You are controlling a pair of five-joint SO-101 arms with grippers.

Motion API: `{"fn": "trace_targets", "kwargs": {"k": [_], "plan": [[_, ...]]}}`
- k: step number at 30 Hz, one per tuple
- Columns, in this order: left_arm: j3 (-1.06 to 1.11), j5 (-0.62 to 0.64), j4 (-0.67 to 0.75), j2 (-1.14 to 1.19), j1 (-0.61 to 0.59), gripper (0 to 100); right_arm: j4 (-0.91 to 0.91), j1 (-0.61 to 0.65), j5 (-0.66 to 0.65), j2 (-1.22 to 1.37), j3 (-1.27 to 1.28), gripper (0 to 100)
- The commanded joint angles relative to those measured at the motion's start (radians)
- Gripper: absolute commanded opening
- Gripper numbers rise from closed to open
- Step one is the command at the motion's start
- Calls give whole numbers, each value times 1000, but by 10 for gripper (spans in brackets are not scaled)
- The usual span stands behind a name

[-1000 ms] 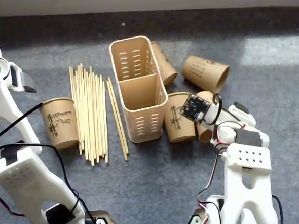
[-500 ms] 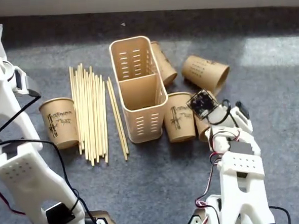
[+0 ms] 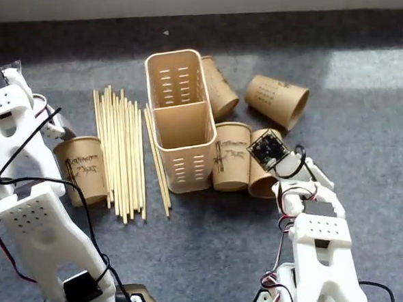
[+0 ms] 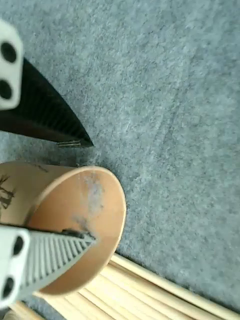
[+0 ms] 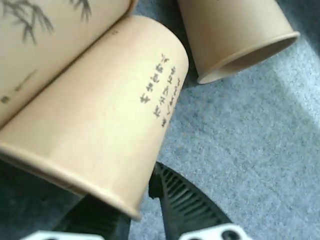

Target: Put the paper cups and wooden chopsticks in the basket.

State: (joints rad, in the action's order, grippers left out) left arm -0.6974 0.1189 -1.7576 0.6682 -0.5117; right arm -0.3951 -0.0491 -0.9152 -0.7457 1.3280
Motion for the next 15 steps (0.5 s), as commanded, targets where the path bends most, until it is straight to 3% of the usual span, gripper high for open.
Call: {"fn": "trace_targets", "kwargs": {"k": [1, 7, 11, 15], "plan": [[68, 46, -8, -5, -1, 285, 12, -4, 6, -13, 5, 5], [168, 49, -9, -13, 1, 261, -96, -4, 6, -15, -24, 5], [168, 49, -9, -15, -1, 23, -277, -38, 9, -13, -153, 5], [159, 48, -11, -16, 5, 0, -509, -76, 11, -4, -338, 5]]}}
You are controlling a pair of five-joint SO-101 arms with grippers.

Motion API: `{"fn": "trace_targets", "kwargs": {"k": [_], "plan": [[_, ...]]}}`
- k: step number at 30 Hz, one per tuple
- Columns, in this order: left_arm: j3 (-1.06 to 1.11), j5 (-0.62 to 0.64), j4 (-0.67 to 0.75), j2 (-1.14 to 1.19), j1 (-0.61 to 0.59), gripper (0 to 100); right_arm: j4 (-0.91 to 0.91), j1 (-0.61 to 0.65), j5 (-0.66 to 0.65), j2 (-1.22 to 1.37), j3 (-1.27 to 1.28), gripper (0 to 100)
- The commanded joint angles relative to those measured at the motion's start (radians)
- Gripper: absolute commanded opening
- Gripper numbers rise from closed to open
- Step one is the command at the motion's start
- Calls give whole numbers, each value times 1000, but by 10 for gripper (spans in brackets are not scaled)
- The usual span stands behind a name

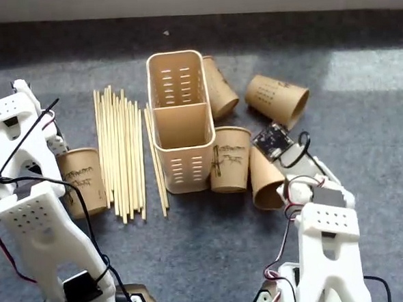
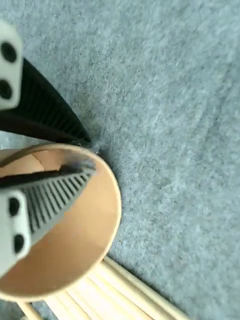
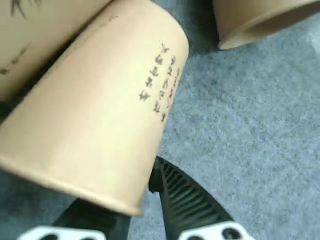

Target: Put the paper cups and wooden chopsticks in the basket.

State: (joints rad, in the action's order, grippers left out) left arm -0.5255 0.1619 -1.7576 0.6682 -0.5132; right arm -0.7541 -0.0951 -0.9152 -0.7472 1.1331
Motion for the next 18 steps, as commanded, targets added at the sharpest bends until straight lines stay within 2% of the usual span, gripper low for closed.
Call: {"fn": "trace_targets", "kwargs": {"k": [1, 8, 14, 18], "plan": [[-25, 5, -11, -16, 7, 6, -206, -35, 11, -2, -186, 5], [-107, -5, -11, -179, 8, 4, -558, -38, 11, 1, -407, 5], [-295, -101, -2, -461, 54, 4, -690, -31, 8, 1, -492, 5], [-461, -124, 40, -572, 147, 4, -756, -19, 9, 1, -564, 5]]}}
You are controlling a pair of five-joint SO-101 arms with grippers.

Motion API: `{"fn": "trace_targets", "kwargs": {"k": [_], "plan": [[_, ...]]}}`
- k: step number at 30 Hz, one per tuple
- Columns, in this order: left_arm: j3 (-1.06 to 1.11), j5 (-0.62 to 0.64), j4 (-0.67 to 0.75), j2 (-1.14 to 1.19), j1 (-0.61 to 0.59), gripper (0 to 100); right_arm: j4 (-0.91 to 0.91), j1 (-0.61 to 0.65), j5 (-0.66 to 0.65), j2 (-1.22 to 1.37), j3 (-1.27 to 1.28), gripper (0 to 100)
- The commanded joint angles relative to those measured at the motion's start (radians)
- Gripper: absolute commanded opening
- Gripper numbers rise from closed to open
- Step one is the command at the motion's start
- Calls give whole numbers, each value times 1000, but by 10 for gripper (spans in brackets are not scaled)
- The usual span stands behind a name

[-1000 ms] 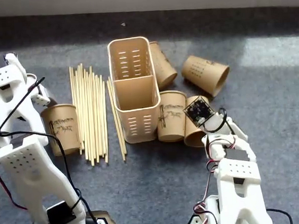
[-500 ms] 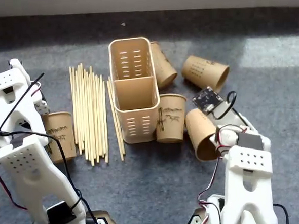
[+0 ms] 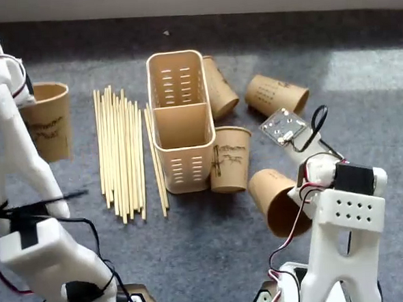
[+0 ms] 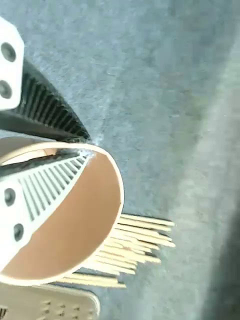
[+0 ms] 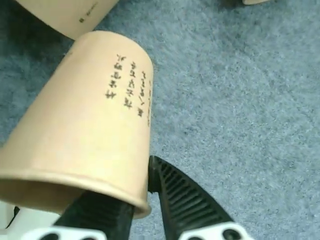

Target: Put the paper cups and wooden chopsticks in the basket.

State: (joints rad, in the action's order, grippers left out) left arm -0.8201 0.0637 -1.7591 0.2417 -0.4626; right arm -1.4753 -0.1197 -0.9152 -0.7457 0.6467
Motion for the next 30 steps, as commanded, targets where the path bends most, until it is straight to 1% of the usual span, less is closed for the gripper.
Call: {"fn": "trace_targets", "kwargs": {"k": [1, 4, 8, 13, 15, 18, 20, 22, 25, 30], "plan": [[-202, -25, 66, -156, 128, 4, -44, 5, 9, -1, -93, 5], [-269, -23, 166, -163, 236, 4, -67, 8, 48, -1, -111, 5], [-278, -20, 353, -122, 378, 4, -71, 8, 115, -1, -107, 5], [-278, 46, 562, 16, 570, 4, -71, 8, 152, -2, -107, 5], [-278, 46, 603, 90, 627, 4, -73, 8, 152, -2, -105, 5], [-285, 57, 601, 203, 651, 4, -73, 4, 149, -2, -105, 5], [-291, 104, 577, 242, 634, 4, -73, 4, 147, -2, -105, 5], [-298, 133, 557, 257, 610, 4, -73, 4, 147, -2, -105, 5], [-302, 143, 516, 260, 588, 4, -73, 5, 147, -2, -107, 5], [-366, 143, 414, 259, 587, 4, -74, 5, 152, -2, -108, 5]]}}
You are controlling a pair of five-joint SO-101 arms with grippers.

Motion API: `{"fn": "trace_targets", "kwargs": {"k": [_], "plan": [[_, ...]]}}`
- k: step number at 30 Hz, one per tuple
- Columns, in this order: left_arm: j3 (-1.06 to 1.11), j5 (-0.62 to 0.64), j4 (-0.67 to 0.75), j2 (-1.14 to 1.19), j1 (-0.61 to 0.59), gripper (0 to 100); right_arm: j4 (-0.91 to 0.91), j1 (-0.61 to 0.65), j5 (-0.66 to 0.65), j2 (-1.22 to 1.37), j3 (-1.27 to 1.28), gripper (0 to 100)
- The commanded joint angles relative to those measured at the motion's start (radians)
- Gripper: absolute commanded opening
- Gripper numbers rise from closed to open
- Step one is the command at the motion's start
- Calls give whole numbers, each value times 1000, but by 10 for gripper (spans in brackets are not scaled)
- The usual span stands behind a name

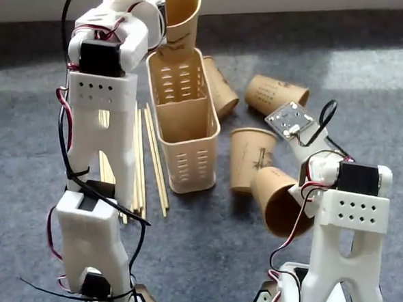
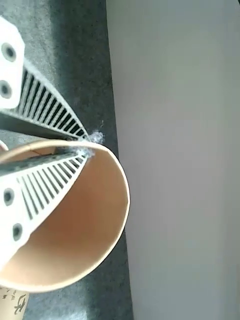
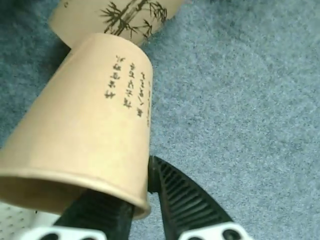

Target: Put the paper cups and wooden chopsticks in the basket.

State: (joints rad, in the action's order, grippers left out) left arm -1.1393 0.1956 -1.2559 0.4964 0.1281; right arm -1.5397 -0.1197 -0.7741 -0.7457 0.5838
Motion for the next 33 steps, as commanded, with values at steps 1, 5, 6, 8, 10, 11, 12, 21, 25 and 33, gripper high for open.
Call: {"fn": "trace_targets", "kwargs": {"k": [1, 5, 6, 8, 10, 11, 12, 21, 25, 33], "plan": [[-65, 11, -118, 4, -2, 4, -10, 5, 11, -2, -44, 5], [-153, 11, -239, 4, -1, 4, -10, 5, 11, -2, -50, 5], [-176, 11, -267, 4, -2, 4, -10, 5, 11, -2, -50, 5], [-222, 8, -308, 4, -4, 4, -10, 5, 11, -2, -47, 5], [-269, 6, -331, 4, -4, 4, -10, 5, 11, -2, -47, 5], [-288, 6, -344, 4, -2, 4, -10, 5, 11, -2, -47, 5], [-300, 6, -356, 4, -1, 4, -10, 5, 11, -2, -47, 5], [-309, 11, -420, 10, 8, 4, -31, 7, 11, -2, -51, 5], [-285, 11, -448, 38, 10, 4, -31, 7, 11, -2, -50, 5], [-288, 11, -448, 65, 10, 4, -31, 7, 11, -2, -50, 5]]}}
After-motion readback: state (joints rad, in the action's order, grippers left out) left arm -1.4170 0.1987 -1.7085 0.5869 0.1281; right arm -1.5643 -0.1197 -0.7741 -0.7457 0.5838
